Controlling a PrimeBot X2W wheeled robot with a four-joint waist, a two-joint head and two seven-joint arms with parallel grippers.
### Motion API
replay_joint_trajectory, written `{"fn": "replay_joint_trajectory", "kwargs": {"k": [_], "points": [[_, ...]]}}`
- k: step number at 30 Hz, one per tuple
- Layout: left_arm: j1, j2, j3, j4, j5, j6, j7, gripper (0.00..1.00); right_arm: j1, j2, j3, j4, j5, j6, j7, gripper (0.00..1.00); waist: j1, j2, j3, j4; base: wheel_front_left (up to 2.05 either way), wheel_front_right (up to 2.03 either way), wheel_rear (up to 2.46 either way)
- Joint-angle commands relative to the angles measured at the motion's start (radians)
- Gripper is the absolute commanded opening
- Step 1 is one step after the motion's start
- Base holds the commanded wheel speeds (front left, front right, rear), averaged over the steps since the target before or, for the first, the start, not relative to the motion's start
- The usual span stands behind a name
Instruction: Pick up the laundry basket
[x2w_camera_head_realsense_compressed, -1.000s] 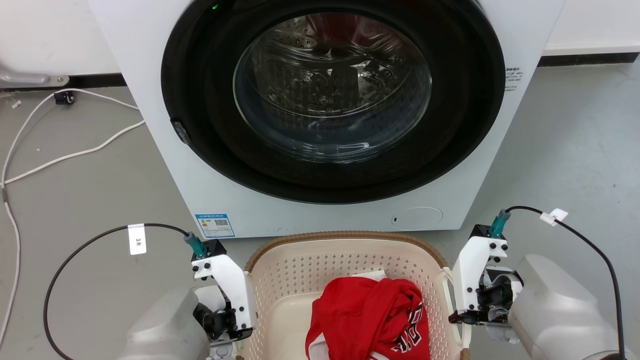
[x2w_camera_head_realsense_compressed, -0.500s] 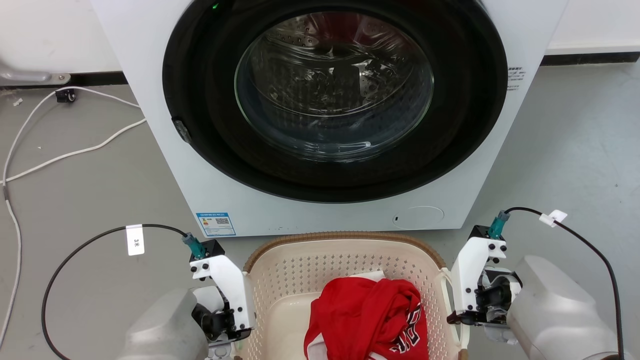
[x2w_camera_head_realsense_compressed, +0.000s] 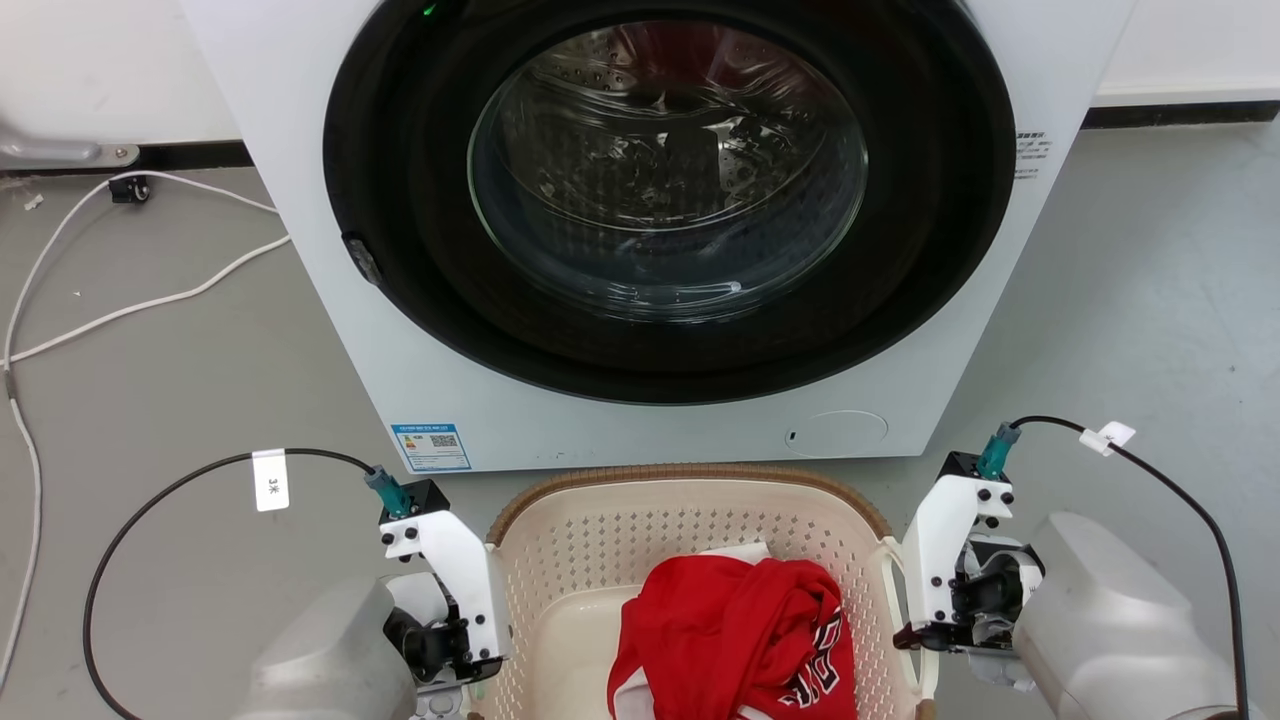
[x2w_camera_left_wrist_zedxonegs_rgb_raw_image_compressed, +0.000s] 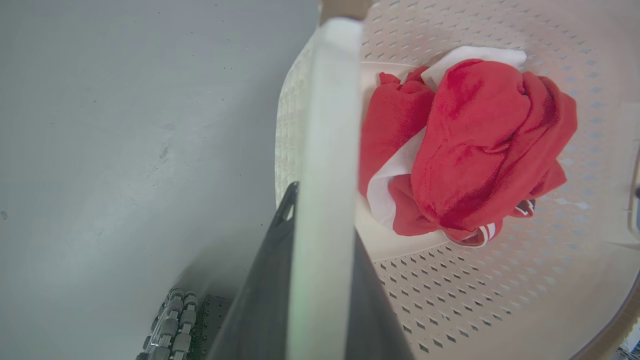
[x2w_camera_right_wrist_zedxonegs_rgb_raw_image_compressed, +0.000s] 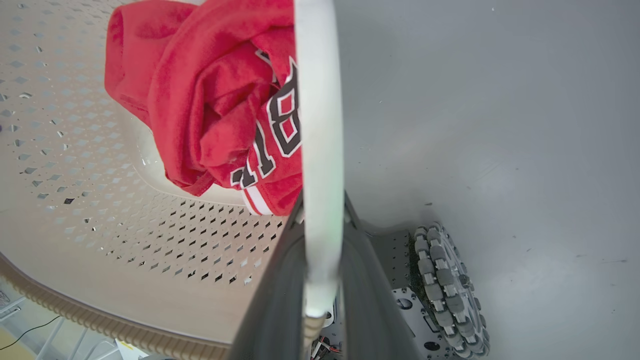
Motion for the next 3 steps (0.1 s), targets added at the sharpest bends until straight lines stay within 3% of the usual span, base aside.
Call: {"fn": "replay_joint_trajectory", "kwargs": {"k": [1,3], "points": [[-0.012,-0.025,0.003,-0.017,-0.016,-0.014,-0.003,0.00,0.013,0.032,-0.006,-0.006,0.005,0.005,0.003,0.00,0.0000,0.0000,0.000,0.000,0.00,0.00,0.00],[-0.012,-0.023,0.002,-0.017,-0.018,-0.014,-0.002,0.00,0.012,0.033,-0.009,-0.006,0.005,0.005,0.003,0.00,0.0000,0.0000,0.000,-0.001,0.00,0.00,0.00]]}}
